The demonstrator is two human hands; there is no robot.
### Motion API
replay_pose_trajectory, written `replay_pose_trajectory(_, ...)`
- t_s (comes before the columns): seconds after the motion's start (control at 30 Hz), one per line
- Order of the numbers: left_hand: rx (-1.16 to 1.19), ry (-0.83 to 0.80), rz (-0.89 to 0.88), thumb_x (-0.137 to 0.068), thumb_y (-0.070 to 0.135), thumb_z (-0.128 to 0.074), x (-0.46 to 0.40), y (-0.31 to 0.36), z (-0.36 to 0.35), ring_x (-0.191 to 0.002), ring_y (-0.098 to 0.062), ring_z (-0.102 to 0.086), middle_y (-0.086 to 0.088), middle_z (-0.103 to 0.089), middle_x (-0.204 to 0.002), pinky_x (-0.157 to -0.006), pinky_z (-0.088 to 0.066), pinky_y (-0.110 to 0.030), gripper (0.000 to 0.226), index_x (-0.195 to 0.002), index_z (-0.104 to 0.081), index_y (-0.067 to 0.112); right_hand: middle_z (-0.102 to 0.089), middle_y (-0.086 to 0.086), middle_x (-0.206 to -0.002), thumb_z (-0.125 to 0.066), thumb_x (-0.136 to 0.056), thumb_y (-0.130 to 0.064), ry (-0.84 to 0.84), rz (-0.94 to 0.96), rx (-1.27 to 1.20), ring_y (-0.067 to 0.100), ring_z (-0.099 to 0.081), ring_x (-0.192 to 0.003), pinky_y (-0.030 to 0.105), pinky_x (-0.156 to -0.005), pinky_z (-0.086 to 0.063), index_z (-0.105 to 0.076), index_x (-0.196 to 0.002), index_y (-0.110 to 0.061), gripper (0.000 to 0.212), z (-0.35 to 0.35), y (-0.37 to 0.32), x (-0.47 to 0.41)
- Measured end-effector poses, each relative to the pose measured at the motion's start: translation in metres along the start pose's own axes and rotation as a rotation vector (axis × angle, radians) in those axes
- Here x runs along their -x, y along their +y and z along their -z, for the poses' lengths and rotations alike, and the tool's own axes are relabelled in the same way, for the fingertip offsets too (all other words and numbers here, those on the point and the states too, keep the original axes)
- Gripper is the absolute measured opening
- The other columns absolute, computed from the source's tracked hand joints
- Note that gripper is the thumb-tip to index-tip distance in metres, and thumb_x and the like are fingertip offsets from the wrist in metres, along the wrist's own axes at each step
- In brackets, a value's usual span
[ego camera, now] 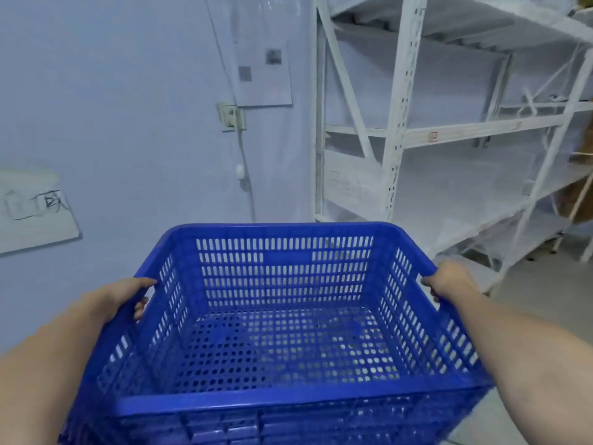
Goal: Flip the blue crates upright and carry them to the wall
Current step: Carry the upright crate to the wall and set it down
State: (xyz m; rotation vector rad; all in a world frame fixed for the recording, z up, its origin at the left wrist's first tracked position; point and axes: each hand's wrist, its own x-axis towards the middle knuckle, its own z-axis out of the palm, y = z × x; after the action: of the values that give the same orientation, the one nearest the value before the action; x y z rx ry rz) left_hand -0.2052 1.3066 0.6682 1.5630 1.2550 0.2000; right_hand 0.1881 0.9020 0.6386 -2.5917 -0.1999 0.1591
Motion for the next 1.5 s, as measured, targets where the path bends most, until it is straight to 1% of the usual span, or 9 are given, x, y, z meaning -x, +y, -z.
replay_pose_trajectory(0.1, 0.030, 0.062, 0.037, -0.099, 0.032, -0.043, 0.000, -0.036, 0.048, -0.020, -0.019, -0.033, -0.006, -0.030, -0.029, -0.048, -0.032, -0.031, 0.047, -0.057, -0.035, 0.012, -0.065, 0.011, -0.054, -0.064, -0.086, -0.021, -0.042, 0.072, 0.005, 0.022, -0.062, -0.047, 0.027, -0.052, -0.048, -0.062, -0.076, -0.002, 0.022, -0.035, -0.049, 0.017)
replay_pose_trajectory(0.27, 0.099, 0.149, 0.092, -0.099, 0.030, -0.043, 0.002, -0.094, 0.113, -0.020, -0.017, -0.031, -0.004, -0.029, -0.031, -0.047, -0.030, -0.028, 0.042, -0.062, -0.036, 0.012, -0.070, 0.016, -0.064, -0.066, -0.083, -0.021, -0.094, 0.139, -0.012, 0.029, -0.069, -0.058, 0.040, -0.070, -0.059, -0.058, -0.071, -0.005, 0.022, -0.097, -0.108, 0.043)
replay_pose_trajectory(0.47, 0.145, 0.276, 0.167, -0.098, 0.027, -0.044, -0.006, -0.148, 0.164, -0.018, -0.018, -0.030, -0.005, -0.029, -0.029, -0.046, -0.028, -0.027, 0.042, -0.060, -0.034, 0.013, -0.071, 0.019, -0.083, -0.065, -0.083, -0.024, -0.169, 0.209, 0.054, 0.032, -0.070, -0.076, 0.033, -0.066, -0.052, -0.063, -0.078, -0.002, 0.023, -0.156, -0.164, 0.065)
replay_pose_trajectory(0.53, 0.159, 0.320, 0.188, -0.098, 0.025, -0.045, -0.010, -0.160, 0.172, -0.019, -0.019, -0.030, -0.006, -0.029, -0.033, -0.047, -0.026, -0.028, 0.038, -0.063, -0.036, 0.012, -0.072, 0.017, -0.083, -0.062, -0.085, -0.026, -0.185, 0.216, 0.077, 0.031, -0.068, -0.075, 0.030, -0.063, -0.047, -0.060, -0.071, -0.006, 0.024, -0.175, -0.177, 0.068)
replay_pose_trajectory(0.73, 0.184, 0.425, 0.226, -0.097, 0.022, -0.046, -0.027, -0.192, 0.177, -0.019, -0.016, -0.029, -0.009, -0.030, -0.058, -0.045, -0.026, -0.027, 0.031, -0.069, -0.038, 0.010, -0.071, 0.017, -0.082, -0.060, -0.084, -0.027, -0.235, 0.247, 0.104, 0.031, -0.068, -0.076, 0.031, -0.063, -0.049, -0.065, -0.089, -0.003, 0.025, -0.236, -0.205, 0.055)
replay_pose_trajectory(1.03, 0.226, 0.537, 0.294, -0.094, 0.022, -0.047, -0.072, -0.200, 0.190, -0.038, -0.022, -0.031, -0.009, -0.034, -0.053, -0.047, -0.029, -0.028, 0.031, -0.068, -0.040, 0.007, -0.069, 0.018, -0.084, -0.057, -0.086, -0.018, -0.331, 0.281, 0.071, 0.032, -0.066, -0.075, 0.031, -0.063, -0.049, -0.058, -0.085, -0.004, 0.014, -0.306, -0.264, 0.020)
replay_pose_trajectory(1.23, 0.257, 0.598, 0.307, -0.092, 0.021, -0.050, -0.106, -0.219, 0.195, -0.030, -0.021, -0.035, -0.007, -0.035, -0.031, -0.047, -0.032, -0.029, 0.032, -0.063, -0.043, 0.008, -0.067, 0.020, -0.087, -0.053, -0.086, -0.013, -0.369, 0.322, 0.085, 0.035, -0.068, -0.079, 0.034, -0.066, -0.053, -0.049, -0.073, -0.006, 0.015, -0.335, -0.292, 0.007)
replay_pose_trajectory(1.33, 0.269, 0.629, 0.323, -0.088, 0.024, -0.055, -0.130, -0.229, 0.208, -0.041, -0.025, -0.039, -0.010, -0.041, -0.037, -0.054, -0.035, -0.032, 0.031, -0.064, -0.047, 0.005, -0.063, 0.019, -0.082, -0.052, -0.084, -0.007, -0.380, 0.322, 0.087, 0.036, -0.068, -0.079, 0.035, -0.065, -0.052, -0.053, -0.077, -0.002, 0.009, -0.348, -0.308, 0.002)
replay_pose_trajectory(1.5, 0.277, 0.628, 0.331, -0.083, 0.027, -0.058, -0.173, -0.244, 0.227, -0.047, -0.027, -0.046, -0.016, -0.051, -0.053, -0.060, -0.040, -0.038, 0.031, -0.065, -0.051, 0.003, -0.059, 0.016, -0.082, -0.050, -0.085, -0.005, -0.394, 0.306, 0.118, 0.038, -0.066, -0.083, 0.039, -0.071, -0.054, -0.043, -0.066, -0.009, 0.020, -0.370, -0.323, 0.004)
